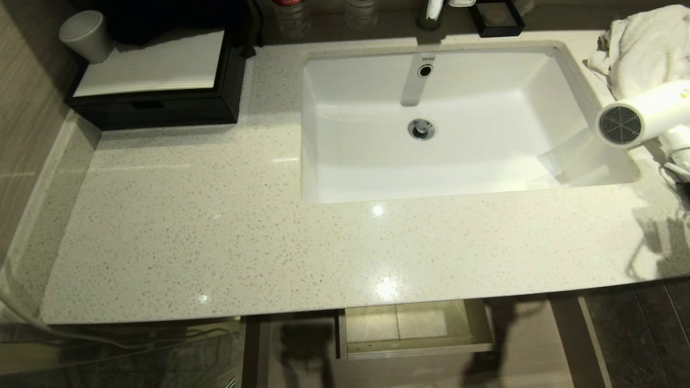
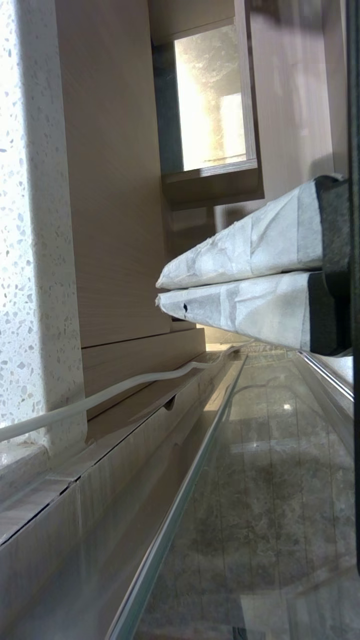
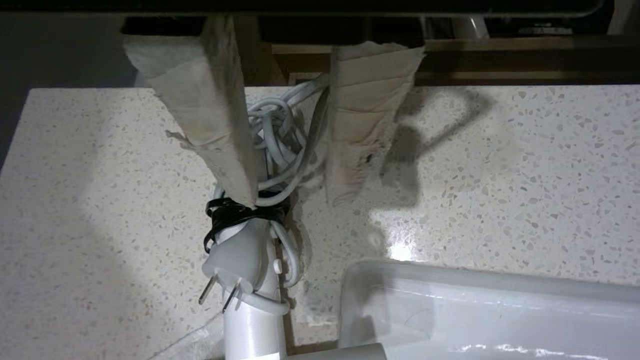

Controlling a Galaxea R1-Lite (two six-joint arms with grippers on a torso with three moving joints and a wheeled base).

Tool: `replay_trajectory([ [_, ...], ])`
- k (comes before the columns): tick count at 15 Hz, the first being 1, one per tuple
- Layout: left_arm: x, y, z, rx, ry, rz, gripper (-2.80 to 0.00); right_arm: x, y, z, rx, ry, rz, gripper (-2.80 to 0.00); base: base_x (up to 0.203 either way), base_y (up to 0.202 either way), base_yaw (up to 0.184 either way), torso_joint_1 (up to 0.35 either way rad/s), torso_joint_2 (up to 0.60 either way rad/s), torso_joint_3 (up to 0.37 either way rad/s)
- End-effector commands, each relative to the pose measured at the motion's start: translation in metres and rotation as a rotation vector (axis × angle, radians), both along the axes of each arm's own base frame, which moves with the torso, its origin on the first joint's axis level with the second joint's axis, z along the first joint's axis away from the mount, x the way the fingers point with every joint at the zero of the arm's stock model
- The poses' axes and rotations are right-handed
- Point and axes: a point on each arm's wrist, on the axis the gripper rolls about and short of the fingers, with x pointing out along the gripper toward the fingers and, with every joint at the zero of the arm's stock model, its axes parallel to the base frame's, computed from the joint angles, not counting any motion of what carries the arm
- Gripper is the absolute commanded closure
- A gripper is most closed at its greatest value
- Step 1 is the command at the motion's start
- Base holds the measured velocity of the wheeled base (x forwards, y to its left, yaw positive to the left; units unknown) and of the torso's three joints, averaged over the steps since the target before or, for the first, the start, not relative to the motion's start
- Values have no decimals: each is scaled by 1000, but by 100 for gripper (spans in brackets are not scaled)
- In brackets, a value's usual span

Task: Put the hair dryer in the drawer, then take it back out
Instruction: Pick up the hairdryer

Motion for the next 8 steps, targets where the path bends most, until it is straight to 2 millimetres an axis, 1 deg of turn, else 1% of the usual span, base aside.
replay_trajectory([
  [1, 0, 0, 0, 0, -1, 0, 0, 20, -14, -1, 10, 43, 1, -280, 0, 0, 0, 0, 0, 0],
  [3, 0, 0, 0, 0, 1, 0, 0, 18, -19, 7, -51, 25, -4, -280, 0, 0, 0, 0, 0, 0],
  [4, 0, 0, 0, 0, -1, 0, 0, 14, -22, 8, -92, 43, -8, -280, 0, 0, 0, 0, 0, 0],
  [6, 0, 0, 0, 0, 0, 0, 0, 5, -26, 3, -130, 106, -8, -280, 0, 0, 0, 0, 0, 0],
  [8, 0, 0, 0, 0, -1, 0, 0, 1, -28, -1, -117, 161, -6, -280, 0, 0, 0, 0, 0, 0],
])
